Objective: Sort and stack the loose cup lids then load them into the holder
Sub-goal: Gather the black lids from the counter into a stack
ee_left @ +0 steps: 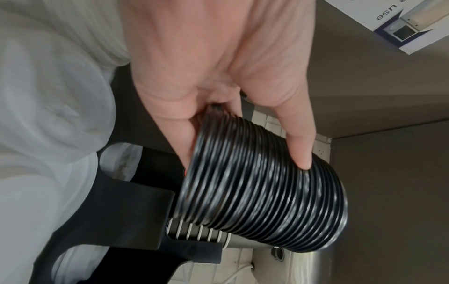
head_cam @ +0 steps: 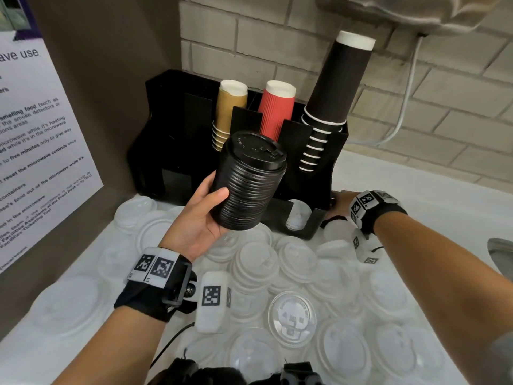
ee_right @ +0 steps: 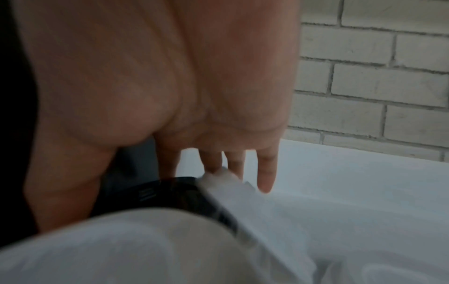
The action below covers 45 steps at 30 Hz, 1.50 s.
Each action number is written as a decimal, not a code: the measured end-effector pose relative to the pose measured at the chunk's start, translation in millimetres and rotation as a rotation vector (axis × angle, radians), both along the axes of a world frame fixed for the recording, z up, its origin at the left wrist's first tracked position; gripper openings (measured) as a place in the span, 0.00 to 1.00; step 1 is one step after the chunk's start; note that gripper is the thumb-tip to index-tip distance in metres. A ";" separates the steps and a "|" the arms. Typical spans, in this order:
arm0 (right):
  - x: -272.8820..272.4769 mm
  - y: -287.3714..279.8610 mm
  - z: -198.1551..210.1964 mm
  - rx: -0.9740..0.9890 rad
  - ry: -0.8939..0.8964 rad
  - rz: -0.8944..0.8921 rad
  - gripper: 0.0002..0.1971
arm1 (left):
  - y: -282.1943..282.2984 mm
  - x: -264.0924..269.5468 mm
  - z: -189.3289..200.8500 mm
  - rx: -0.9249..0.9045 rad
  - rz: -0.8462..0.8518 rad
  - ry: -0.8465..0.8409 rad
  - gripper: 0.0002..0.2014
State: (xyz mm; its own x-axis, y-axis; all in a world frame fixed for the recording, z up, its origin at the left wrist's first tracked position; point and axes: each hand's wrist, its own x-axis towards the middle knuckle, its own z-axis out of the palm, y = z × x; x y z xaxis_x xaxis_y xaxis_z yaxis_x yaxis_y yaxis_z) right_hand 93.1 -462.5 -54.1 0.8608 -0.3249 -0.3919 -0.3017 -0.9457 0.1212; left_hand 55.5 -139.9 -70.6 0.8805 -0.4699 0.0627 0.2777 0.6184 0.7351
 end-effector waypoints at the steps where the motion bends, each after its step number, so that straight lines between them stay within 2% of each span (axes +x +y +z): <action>1: 1.5 -2.5 -2.8 0.034 0.017 0.015 0.34 | -0.2 0.0 -0.2 -0.001 0.001 0.001 0.39; 6: 12.7 -22.6 -12.1 0.013 0.063 0.040 0.46 | -0.7 1.6 -2.4 0.004 0.009 0.019 0.35; 11: 15.0 -31.0 -18.9 0.050 0.127 0.063 0.39 | -0.4 0.5 -2.9 0.014 0.000 0.013 0.37; 18: -1.6 -12.7 -9.5 0.086 0.040 0.132 0.36 | -1.0 1.2 -3.1 0.012 0.004 0.013 0.34; 21: -4.9 -19.3 1.1 0.231 -0.077 0.068 0.35 | -2.3 1.8 -3.2 0.014 0.005 0.012 0.37; 25: -8.9 -30.7 21.3 0.520 -0.287 -0.046 0.30 | -2.9 2.6 -4.4 0.025 -0.003 0.005 0.35; 29: -20.8 -40.8 41.2 0.729 -0.523 -0.123 0.27 | -4.0 1.7 -3.8 0.016 -0.015 -0.001 0.35; 34: -47.5 -30.1 65.0 1.139 -0.787 -0.224 0.22 | -8.8 -4.7 -1.5 -0.039 -0.046 0.009 0.35; 36: -58.4 -16.1 75.2 1.262 -0.856 -0.188 0.19 | -10.3 -9.6 -1.1 -0.051 -0.055 0.010 0.34; 39: -75.3 18.4 91.2 1.378 -0.834 -0.026 0.16 | -10.4 -18.1 -0.8 -0.059 -0.074 0.021 0.33; 42: -91.5 58.0 109.2 1.333 -0.724 0.176 0.20 | -9.6 -26.7 -0.8 -0.034 -0.080 0.028 0.31; 45: -105.0 91.1 129.2 1.215 -0.649 0.353 0.24 | -8.8 -35.7 -1.2 -0.026 -0.074 0.039 0.36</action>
